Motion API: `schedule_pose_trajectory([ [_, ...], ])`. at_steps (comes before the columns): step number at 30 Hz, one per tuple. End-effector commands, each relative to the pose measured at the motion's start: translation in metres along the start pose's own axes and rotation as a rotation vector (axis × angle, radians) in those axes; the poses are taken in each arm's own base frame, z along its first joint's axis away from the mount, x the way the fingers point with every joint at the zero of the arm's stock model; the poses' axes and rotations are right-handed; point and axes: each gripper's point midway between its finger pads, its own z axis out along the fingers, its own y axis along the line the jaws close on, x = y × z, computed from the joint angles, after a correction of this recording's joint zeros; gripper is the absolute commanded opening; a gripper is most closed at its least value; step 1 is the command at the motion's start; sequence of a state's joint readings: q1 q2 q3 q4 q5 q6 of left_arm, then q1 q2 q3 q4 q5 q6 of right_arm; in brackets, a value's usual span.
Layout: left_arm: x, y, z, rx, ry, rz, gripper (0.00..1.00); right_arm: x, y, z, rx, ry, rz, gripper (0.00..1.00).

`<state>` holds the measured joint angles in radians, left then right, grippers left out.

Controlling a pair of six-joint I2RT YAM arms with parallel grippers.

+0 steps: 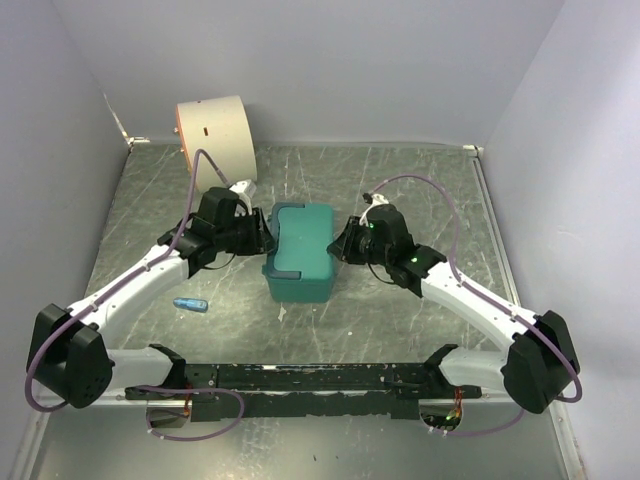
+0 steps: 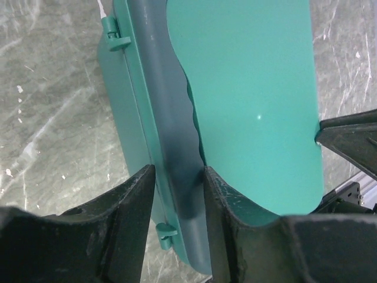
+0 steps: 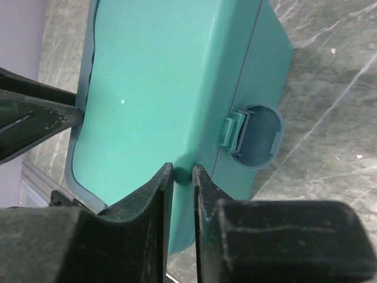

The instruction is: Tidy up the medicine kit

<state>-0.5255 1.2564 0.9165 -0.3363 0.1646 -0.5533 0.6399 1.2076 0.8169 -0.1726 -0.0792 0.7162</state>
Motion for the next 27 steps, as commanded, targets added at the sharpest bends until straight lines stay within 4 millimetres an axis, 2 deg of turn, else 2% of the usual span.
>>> schedule_pose_trajectory([
  [1, -0.001, 0.007, 0.005, -0.037, -0.011, 0.024, 0.48, 0.035, 0.011, 0.004, -0.075, 0.091, 0.040, 0.14],
  [5, -0.003, 0.020, 0.002, -0.108, -0.025, 0.037, 0.44, 0.062, 0.023, 0.011, -0.098, 0.136, 0.056, 0.12],
  [7, -0.006, 0.030, -0.001, -0.160, -0.050, 0.036, 0.42, 0.068, 0.029, 0.016, -0.094, 0.140, 0.051, 0.12],
  [9, -0.006, 0.037, -0.005, -0.198, -0.065, 0.037, 0.42, 0.067, 0.033, 0.021, -0.087, 0.128, 0.052, 0.12],
  [13, -0.005, 0.048, -0.010, -0.251, -0.073, 0.043, 0.44, 0.043, 0.037, 0.022, -0.059, 0.042, 0.052, 0.13],
  [18, -0.010, 0.053, -0.022, -0.290, -0.096, 0.061, 0.54, 0.006, 0.040, 0.007, -0.023, -0.090, 0.027, 0.24],
  [22, -0.021, 0.043, -0.031, -0.259, -0.119, 0.099, 0.60, -0.012, 0.033, -0.008, 0.010, -0.171, 0.021, 0.37],
  [24, -0.027, 0.035, -0.035, -0.232, -0.127, 0.124, 0.62, -0.016, 0.023, -0.012, 0.030, -0.191, 0.039, 0.45],
  [27, -0.030, 0.025, -0.034, -0.178, -0.109, 0.172, 0.69, -0.016, 0.008, -0.012, 0.039, -0.205, 0.074, 0.67],
])
